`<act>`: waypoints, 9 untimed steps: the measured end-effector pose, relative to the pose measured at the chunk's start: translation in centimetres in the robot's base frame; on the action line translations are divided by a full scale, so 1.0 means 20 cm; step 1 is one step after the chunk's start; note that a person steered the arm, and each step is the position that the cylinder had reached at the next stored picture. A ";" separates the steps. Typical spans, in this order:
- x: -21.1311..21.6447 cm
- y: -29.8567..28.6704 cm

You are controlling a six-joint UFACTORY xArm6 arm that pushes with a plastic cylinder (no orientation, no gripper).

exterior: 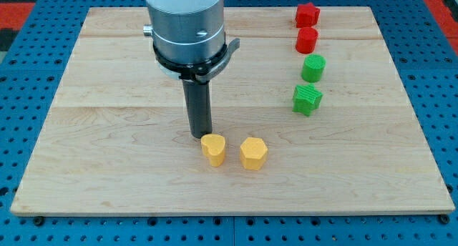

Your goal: Slide the yellow hexagon upwards

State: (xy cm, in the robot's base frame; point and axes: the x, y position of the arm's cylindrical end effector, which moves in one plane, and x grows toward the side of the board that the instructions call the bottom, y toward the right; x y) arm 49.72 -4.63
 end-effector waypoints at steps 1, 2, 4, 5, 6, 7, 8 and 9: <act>-0.01 0.01; -0.02 -0.18; 0.38 -0.45; 0.48 -0.10; 0.48 0.15; 0.46 0.21; 0.40 0.27; 0.31 0.29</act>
State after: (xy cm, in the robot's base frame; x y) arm 56.01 1.25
